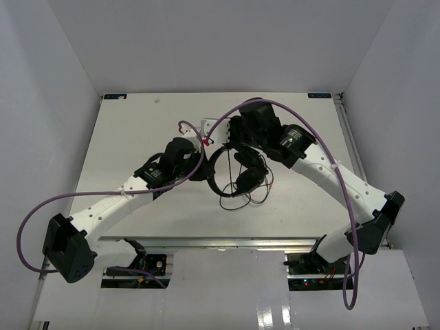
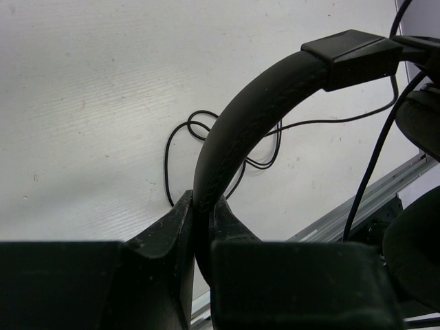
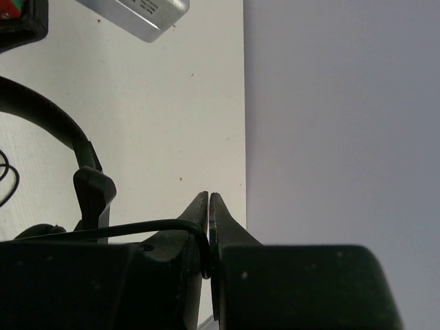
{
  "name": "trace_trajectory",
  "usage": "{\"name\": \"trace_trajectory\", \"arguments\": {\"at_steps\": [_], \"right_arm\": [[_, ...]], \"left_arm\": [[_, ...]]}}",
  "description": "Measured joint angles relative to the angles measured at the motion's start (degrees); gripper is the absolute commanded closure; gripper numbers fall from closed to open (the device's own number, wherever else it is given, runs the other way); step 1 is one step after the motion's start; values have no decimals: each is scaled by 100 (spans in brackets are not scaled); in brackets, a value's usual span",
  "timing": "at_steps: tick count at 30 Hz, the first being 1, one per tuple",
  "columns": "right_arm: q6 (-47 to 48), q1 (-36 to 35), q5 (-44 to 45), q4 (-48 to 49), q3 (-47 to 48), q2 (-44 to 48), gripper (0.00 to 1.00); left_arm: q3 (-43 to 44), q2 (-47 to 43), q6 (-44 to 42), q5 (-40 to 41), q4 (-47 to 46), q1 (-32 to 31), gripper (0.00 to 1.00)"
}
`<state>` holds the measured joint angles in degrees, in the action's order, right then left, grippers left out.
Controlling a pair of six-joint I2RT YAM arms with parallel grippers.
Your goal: Wrap the headphones
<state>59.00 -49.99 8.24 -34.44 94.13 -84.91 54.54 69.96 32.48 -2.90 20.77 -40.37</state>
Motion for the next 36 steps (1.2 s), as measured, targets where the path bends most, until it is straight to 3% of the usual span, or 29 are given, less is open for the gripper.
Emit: {"name": "trace_trajectory", "arguments": {"at_steps": [24, 36], "right_arm": [[-485, 250, -501, -148, 540, -566, 87], [-588, 722, -1060, -239, 546, -633, 87]], "left_arm": [[0, -287, -195, -172, 193, -186, 100], [-2, -686, -204, -205, 213, -206, 100]]}}
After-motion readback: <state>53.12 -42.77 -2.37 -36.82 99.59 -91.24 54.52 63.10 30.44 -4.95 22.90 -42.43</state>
